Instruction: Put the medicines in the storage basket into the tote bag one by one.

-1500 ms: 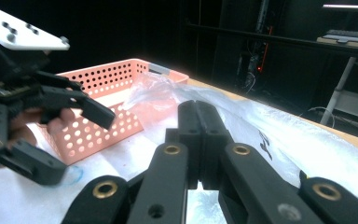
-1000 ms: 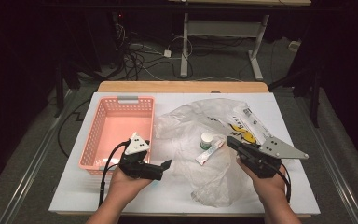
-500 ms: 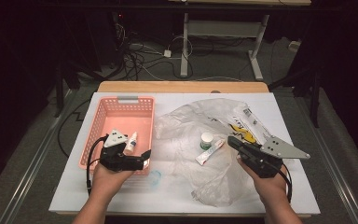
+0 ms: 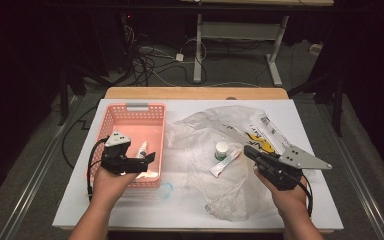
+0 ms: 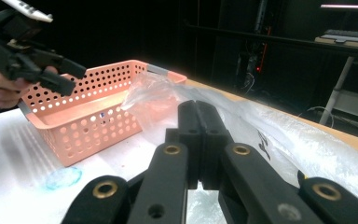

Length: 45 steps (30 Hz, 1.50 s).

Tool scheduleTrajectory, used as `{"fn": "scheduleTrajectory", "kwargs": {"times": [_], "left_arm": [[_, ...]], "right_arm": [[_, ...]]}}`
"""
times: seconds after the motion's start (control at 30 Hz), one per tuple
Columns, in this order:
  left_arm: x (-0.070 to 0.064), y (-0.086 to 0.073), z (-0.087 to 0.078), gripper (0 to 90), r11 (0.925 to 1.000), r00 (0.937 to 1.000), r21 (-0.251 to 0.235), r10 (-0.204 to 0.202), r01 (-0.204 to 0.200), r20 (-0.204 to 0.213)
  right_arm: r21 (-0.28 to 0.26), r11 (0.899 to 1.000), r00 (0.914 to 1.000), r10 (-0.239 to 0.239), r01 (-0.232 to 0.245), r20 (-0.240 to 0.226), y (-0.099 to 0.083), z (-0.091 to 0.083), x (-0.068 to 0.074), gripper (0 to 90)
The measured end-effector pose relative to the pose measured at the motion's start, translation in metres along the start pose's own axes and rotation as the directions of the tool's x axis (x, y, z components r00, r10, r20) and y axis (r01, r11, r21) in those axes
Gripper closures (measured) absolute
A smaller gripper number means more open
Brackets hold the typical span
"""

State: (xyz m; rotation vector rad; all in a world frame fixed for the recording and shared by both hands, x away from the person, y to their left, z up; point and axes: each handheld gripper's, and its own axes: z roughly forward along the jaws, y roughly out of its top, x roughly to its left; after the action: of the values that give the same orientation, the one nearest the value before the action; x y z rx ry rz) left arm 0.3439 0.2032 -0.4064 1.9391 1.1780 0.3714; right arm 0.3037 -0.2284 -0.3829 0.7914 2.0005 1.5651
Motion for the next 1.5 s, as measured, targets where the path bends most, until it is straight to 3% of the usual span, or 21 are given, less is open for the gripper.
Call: {"fn": "scheduleTrajectory", "kwargs": {"times": [0.2, 0.43, 0.5, 0.6, 0.7, 0.77, 0.8, 0.9, 1.07, 1.23, 1.37, 1.4, 1.5], "left_arm": [[0.020, 0.018, 0.012, 5.4, 0.9979, 0.9993, 0.053, -0.037, 0.037, -0.009], [0.049, 0.023, 0.032, 14.7, 0.9824, 0.9946, 0.155, -0.104, 0.104, -0.010], [0.052, 0.024, 0.039, 14.8, 0.9712, 0.9925, 0.205, -0.121, 0.121, -0.015], [0.056, 0.024, 0.051, 18.5, 0.9481, 0.9902, 0.286, -0.134, 0.139, -0.038], [0.058, 0.022, 0.064, 24.5, 0.9084, 0.9867, 0.385, -0.148, 0.162, -0.067], [0.057, 0.020, 0.072, 28.7, 0.8847, 0.9873, 0.438, -0.143, 0.159, -0.070], [0.056, 0.019, 0.075, 30.5, 0.8768, 0.9878, 0.455, -0.138, 0.155, -0.072], [0.054, 0.018, 0.080, 36.4, 0.8581, 0.9899, 0.494, -0.120, 0.142, -0.076], [0.053, 0.015, 0.087, 44.1, 0.8353, 0.9902, 0.532, -0.115, 0.139, -0.079], [0.050, 0.015, 0.087, 54.4, 0.8386, 0.9931, 0.533, -0.078, 0.113, -0.087], [0.048, 0.015, 0.088, 56.7, 0.8448, 0.9949, 0.527, -0.059, 0.093, -0.082], [0.047, 0.015, 0.087, 57.0, 0.8484, 0.9955, 0.523, -0.050, 0.085, -0.081], [0.045, 0.019, 0.080, 57.6, 0.8764, 0.9968, 0.478, -0.031, 0.062, -0.074]], "right_arm": [[-0.003, 1.000, 1.0000, -0.002, 0.002, 0.005, 0.001, -0.001, 0.000, 90.0], [-0.001, 1.000, 1.0000, 0.001, -0.001, 0.004, 0.000, -0.001, 0.000, 90.0], [-0.001, 1.000, 1.0000, 0.000, 0.000, 0.003, 0.000, 0.000, 0.000, 90.0], [-0.001, 1.000, 1.0000, 0.000, 0.000, 0.004, 0.000, 0.000, 0.000, 90.0], [-0.001, 1.000, 1.0000, 0.001, -0.001, 0.004, 0.000, -0.001, 0.000, 90.0], [-0.004, 1.000, 1.0000, -0.001, 0.001, 0.004, 0.000, -0.001, 0.000, 90.0], [-0.004, 1.000, 1.0000, -0.003, 0.003, 0.004, 0.000, -0.001, -0.001, 90.0], [-0.005, 1.000, 1.0000, -0.001, 0.001, 0.004, 0.001, -0.001, -0.001, 90.0], [-0.002, 1.000, 1.0000, -0.004, 0.004, 0.003, 0.000, -0.001, 0.000, 90.0], [-0.001, 1.000, 1.0000, -0.004, 0.004, 0.002, 0.001, 0.000, 0.001, 90.0], [-0.002, 1.000, 1.0000, -0.003, 0.003, 0.001, 0.000, 0.000, 0.001, 90.0], [-0.001, 1.000, 1.0000, -0.002, 0.002, 0.002, 0.000, 0.000, 0.001, 90.0], [0.000, 1.000, 1.0000, 0.000, 0.000, 0.001, 0.000, 0.000, 0.001, 90.0]]}}
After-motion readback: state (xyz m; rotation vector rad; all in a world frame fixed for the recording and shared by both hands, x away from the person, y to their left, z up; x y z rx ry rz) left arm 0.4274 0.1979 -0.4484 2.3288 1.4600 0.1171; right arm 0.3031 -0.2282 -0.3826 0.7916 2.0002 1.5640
